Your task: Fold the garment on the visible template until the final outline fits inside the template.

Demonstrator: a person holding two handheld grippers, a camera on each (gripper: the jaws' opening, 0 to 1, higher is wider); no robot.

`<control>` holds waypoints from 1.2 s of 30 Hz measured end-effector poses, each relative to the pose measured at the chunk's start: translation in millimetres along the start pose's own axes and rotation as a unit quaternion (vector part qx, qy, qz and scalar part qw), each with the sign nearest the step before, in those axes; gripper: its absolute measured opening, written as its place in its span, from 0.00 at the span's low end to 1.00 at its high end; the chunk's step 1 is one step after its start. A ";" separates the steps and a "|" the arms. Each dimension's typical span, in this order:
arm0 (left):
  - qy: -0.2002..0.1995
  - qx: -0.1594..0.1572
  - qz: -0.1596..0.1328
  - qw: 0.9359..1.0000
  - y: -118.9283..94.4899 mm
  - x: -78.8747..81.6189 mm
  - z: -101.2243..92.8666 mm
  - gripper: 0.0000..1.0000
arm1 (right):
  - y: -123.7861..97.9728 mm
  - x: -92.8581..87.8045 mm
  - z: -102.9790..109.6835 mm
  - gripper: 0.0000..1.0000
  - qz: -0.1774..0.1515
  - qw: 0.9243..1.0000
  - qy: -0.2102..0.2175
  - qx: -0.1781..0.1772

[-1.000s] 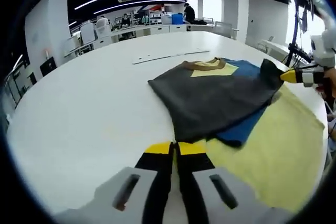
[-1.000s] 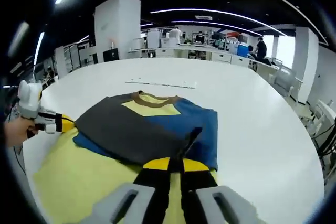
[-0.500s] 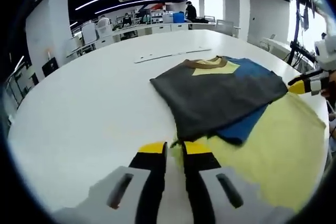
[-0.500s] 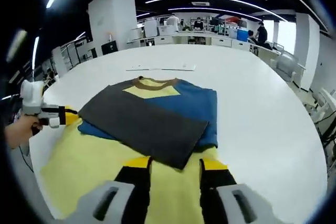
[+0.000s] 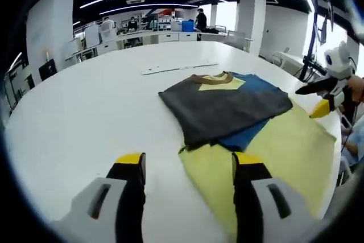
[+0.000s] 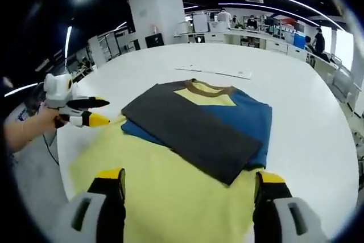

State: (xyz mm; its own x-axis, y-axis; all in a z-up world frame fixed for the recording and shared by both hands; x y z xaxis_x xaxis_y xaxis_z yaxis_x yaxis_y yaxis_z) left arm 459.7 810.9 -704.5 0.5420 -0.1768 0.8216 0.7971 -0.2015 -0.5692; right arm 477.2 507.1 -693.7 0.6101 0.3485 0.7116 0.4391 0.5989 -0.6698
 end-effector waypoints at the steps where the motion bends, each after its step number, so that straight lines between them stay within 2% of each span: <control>1: 0.004 -0.004 -0.001 1.000 -3.0 -0.3 -0.9 0.64 | -1.7 -0.4 1.9 0.97 0.000 1.000 -0.005 0.005; 7: 0.021 -0.040 -0.004 0.999 -25.0 -3.2 -9.4 0.74 | -18.0 -5.4 15.1 0.99 -0.006 0.999 -0.012 0.050; 11: 0.037 -0.070 -0.002 0.997 -37.8 -6.7 -17.9 0.81 | -30.0 -10.5 20.5 0.99 -0.004 0.998 -0.020 0.065; 14: 0.056 -0.085 -0.001 0.995 -47.3 -10.3 -24.1 0.83 | -38.2 -18.5 25.3 0.99 0.010 0.997 -0.037 0.073; 17: 0.048 -0.105 0.001 0.993 -57.8 -14.7 -31.5 0.85 | -45.4 -27.8 30.0 0.99 0.020 0.995 -0.041 0.085; 30: 0.081 -0.140 0.016 0.987 -86.1 -43.3 -52.6 0.89 | -59.8 -68.4 41.6 0.99 0.056 0.991 -0.068 0.102; 36: 0.094 -0.159 0.026 0.982 -94.9 -53.7 -62.0 0.83 | -64.1 -81.2 51.0 0.97 0.062 0.987 -0.085 0.120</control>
State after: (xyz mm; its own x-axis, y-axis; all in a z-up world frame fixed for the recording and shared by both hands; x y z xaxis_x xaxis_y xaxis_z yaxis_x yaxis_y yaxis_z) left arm 338.5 779.7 -696.5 0.4971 -0.3626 0.7883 0.6303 -0.4735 -0.6153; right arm 365.9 477.1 -697.7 0.5206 0.5336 0.6665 0.1876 0.6901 -0.6990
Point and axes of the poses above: the point that each gripper's makers call its tool centre point, and the gripper's own axes: y roughly forward along the fingers, z roughly to its left, x roughly out of its top, the point moved 5 cm from there along -y, roughly backward along the fingers, and after that the axes turned 5 degrees about x, right-handed, at the moved point
